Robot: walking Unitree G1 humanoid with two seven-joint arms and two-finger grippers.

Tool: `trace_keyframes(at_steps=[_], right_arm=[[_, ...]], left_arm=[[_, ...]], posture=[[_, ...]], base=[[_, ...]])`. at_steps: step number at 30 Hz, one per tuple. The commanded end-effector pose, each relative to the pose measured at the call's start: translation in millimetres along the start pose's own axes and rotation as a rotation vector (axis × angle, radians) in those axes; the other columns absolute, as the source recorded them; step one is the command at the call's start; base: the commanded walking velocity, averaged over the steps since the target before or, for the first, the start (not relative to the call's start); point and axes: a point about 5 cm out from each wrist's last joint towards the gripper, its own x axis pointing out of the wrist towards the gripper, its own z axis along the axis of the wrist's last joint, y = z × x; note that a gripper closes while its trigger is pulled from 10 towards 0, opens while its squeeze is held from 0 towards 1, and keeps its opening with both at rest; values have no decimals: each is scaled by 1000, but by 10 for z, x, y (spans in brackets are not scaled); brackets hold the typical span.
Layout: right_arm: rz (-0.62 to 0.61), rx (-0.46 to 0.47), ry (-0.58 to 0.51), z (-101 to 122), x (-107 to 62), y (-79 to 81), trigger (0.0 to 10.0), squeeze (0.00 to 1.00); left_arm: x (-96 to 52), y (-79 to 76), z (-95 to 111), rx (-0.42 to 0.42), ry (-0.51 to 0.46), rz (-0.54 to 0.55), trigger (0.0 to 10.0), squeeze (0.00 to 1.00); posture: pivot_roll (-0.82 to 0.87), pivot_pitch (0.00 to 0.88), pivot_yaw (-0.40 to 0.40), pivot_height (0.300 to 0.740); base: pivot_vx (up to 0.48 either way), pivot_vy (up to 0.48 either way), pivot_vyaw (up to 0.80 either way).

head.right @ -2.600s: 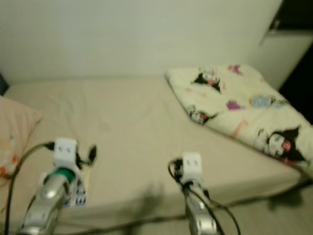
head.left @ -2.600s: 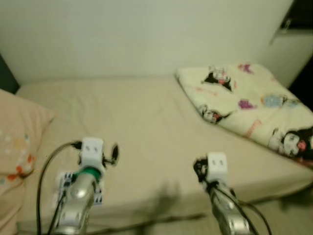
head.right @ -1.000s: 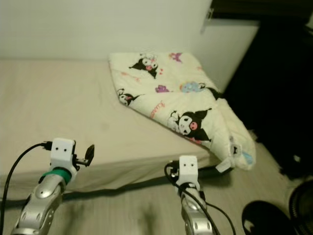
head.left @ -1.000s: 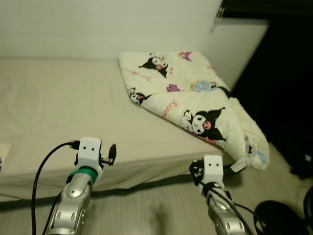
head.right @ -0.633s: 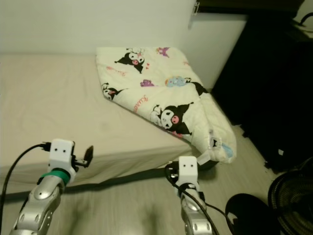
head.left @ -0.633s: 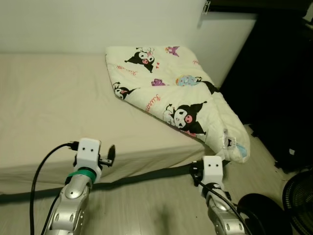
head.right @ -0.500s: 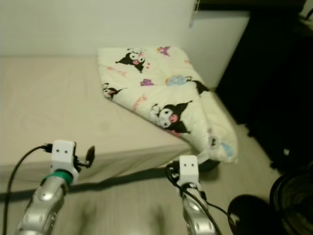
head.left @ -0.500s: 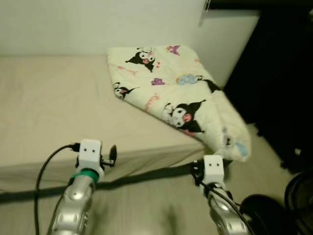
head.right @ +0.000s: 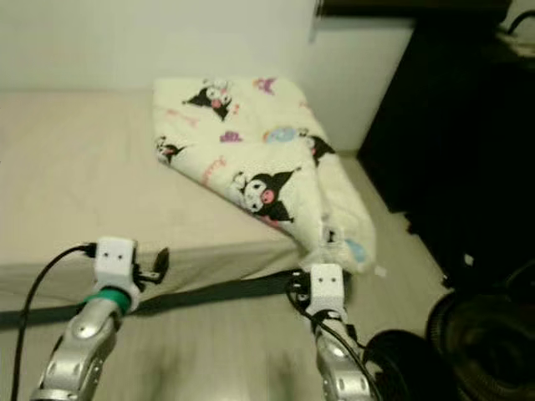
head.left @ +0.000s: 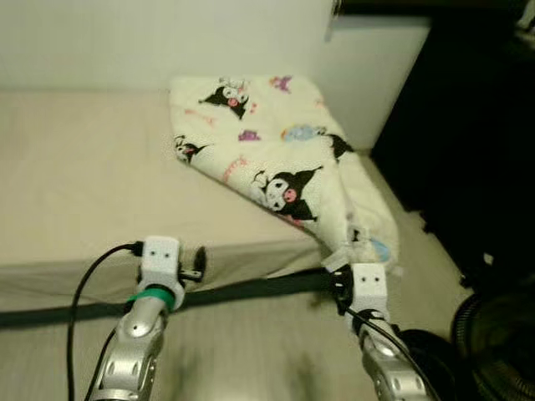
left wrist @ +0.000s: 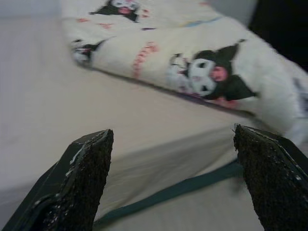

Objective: Clean up the room

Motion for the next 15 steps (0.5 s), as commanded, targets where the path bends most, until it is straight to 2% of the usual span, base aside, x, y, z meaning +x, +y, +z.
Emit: trace_keyframes(at_steps=[1, 15], right_arm=[[1, 14, 19, -38, -7, 28, 10000, 0], [0, 18, 20, -48, -10, 38, 10000, 0]], left_arm=[[-14, 34, -55, 0, 23, 7, 10000, 0], [-9, 45, -52, 0, 25, 7, 10000, 0]], posture=[[83, 19, -10, 740], [86, 18, -6, 740]], base=[[0, -322, 0], [0, -321, 0]])
